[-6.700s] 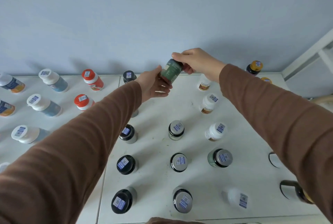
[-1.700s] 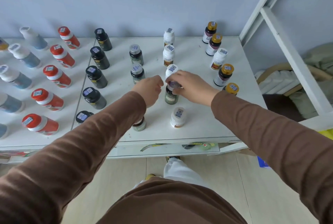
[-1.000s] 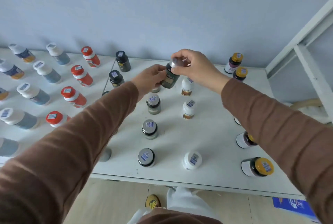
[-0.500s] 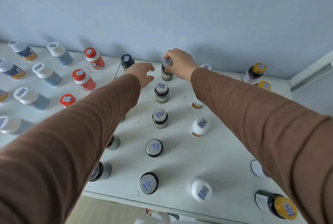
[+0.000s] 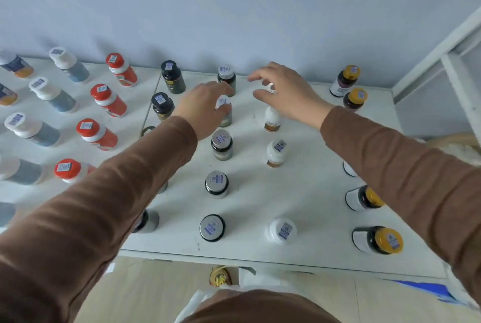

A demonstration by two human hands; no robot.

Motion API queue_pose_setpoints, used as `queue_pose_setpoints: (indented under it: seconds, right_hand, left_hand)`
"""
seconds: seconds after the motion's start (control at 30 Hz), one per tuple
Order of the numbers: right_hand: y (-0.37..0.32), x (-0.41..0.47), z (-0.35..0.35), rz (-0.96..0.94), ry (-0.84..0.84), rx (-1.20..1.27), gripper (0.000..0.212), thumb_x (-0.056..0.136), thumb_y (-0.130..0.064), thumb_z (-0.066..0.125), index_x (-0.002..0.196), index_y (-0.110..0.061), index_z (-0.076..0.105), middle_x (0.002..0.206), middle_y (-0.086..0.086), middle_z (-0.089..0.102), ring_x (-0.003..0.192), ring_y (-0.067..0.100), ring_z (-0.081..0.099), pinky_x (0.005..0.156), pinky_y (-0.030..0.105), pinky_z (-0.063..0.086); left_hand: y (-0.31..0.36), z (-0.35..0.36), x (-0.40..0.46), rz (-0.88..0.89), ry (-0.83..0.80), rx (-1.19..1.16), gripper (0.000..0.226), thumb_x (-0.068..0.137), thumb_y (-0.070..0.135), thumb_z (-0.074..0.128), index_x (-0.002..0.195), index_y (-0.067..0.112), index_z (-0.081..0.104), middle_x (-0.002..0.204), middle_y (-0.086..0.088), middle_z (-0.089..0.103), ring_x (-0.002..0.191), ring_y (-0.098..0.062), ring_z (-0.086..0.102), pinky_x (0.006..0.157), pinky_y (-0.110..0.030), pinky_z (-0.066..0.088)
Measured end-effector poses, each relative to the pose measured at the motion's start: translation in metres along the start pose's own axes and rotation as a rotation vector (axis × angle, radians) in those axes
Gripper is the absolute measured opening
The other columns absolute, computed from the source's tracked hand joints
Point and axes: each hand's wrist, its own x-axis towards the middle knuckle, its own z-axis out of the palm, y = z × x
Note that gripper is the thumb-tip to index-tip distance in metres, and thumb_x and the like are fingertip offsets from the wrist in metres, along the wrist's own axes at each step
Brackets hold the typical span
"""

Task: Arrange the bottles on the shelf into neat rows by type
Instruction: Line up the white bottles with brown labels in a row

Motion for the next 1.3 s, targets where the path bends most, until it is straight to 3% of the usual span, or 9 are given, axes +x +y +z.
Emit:
queue_pose_setpoints:
  seconds: [0.1, 0.27, 0.43, 0.57, 0.67, 0.77, 0.9, 1.1, 1.3]
  right_hand:
    - [0.003, -0.056, -0.005, -0.007, -0.072, -0.049, 0.028, 0.091, -0.028, 0.061, 0.119, -0.026, 0.064, 0.112, -0.011, 0.054, 0.100, 0.009, 0.049, 0.085, 0.028, 0.042]
    - [0.008, -0.105, 0.016, 0.044, -0.314, -0.190, 0.043, 0.093, -0.027, 0.061, 0.135, -0.027, 0.054, 0.135, -0.001, 0.050, 0.117, 0.024, 0.046, 0.093, 0.033, 0.038]
    - [0.002, -0.117, 0.020, 0.115, -0.185, -0.149, 0.041, 0.092, -0.019, 0.061, 0.133, -0.021, 0.057, 0.117, -0.002, 0.057, 0.109, 0.021, 0.052, 0.083, 0.028, 0.036]
    - [-0.012, -0.124, -0.006, 0.278, -0.039, 0.299, 0.034, 0.093, -0.029, 0.063, 0.125, -0.018, 0.064, 0.096, -0.005, 0.060, 0.081, 0.009, 0.058, 0.077, 0.030, 0.046]
    - [-0.028, -0.129, -0.022, 0.357, 0.002, 0.576, 0.024, 0.093, -0.036, 0.062, 0.108, -0.019, 0.070, 0.088, 0.001, 0.063, 0.074, 0.011, 0.057, 0.074, 0.026, 0.051]
    - [-0.042, -0.132, -0.028, 0.415, 0.060, 0.609, 0.027, 0.090, -0.048, 0.063, 0.084, -0.023, 0.067, 0.076, -0.003, 0.061, 0.068, 0.010, 0.055, 0.065, 0.021, 0.047]
    - [-0.051, -0.135, -0.028, 0.457, 0.099, 0.616, 0.033, 0.088, -0.055, 0.062, 0.074, -0.025, 0.061, 0.068, -0.006, 0.059, 0.059, 0.007, 0.050, 0.057, 0.018, 0.042]
    - [-0.051, -0.144, -0.025, 0.449, 0.077, 0.610, 0.035, 0.089, -0.053, 0.061, 0.083, -0.019, 0.065, 0.073, -0.003, 0.059, 0.063, 0.009, 0.049, 0.061, 0.021, 0.042]
    - [-0.038, -0.156, -0.017, 0.280, 0.061, 0.322, 0.030, 0.087, -0.039, 0.069, 0.109, -0.019, 0.068, 0.097, -0.001, 0.063, 0.077, 0.009, 0.054, 0.076, 0.028, 0.046]
  left_hand:
    - [0.027, 0.008, -0.028, 0.041, -0.056, -0.013, 0.031, 0.091, 0.024, 0.053, 0.121, 0.026, 0.058, 0.120, 0.004, 0.062, 0.110, -0.021, 0.057, 0.095, -0.034, 0.044]
    - [0.046, 0.038, -0.050, 0.038, -0.220, 0.128, 0.032, 0.093, 0.026, 0.049, 0.125, 0.025, 0.052, 0.127, 0.003, 0.059, 0.115, -0.023, 0.055, 0.095, -0.034, 0.043]
    - [0.050, 0.056, -0.056, 0.021, -0.213, 0.118, 0.030, 0.094, 0.023, 0.046, 0.124, 0.024, 0.054, 0.124, 0.002, 0.062, 0.114, -0.023, 0.055, 0.095, -0.033, 0.043]
    - [0.055, 0.052, -0.062, -0.202, -0.215, -0.367, 0.029, 0.095, 0.038, 0.042, 0.112, 0.022, 0.059, 0.101, -0.001, 0.064, 0.092, -0.022, 0.058, 0.081, -0.033, 0.048]
    - [0.067, 0.043, -0.069, -0.383, -0.388, -0.877, 0.045, 0.098, 0.048, 0.032, 0.102, 0.016, 0.063, 0.094, -0.008, 0.069, 0.081, -0.020, 0.064, 0.073, -0.028, 0.051]
    - [0.071, 0.039, -0.074, -0.435, -0.554, -1.209, 0.056, 0.099, 0.052, 0.025, 0.099, 0.011, 0.063, 0.081, -0.013, 0.066, 0.068, -0.023, 0.062, 0.069, -0.031, 0.054]
    - [0.070, 0.038, -0.078, -0.470, -0.683, -1.401, 0.062, 0.099, 0.051, 0.021, 0.103, 0.005, 0.062, 0.072, -0.010, 0.061, 0.061, -0.020, 0.057, 0.062, -0.026, 0.054]
    - [0.069, 0.040, -0.083, -0.475, -0.663, -1.383, 0.056, 0.100, 0.049, 0.025, 0.108, 0.006, 0.059, 0.078, -0.011, 0.064, 0.066, -0.020, 0.061, 0.065, -0.026, 0.057]
    - [0.063, 0.058, -0.086, -0.203, -0.532, -0.999, 0.014, 0.099, 0.027, 0.045, 0.109, 0.020, 0.052, 0.102, -0.005, 0.061, 0.095, -0.018, 0.056, 0.099, -0.034, 0.045]
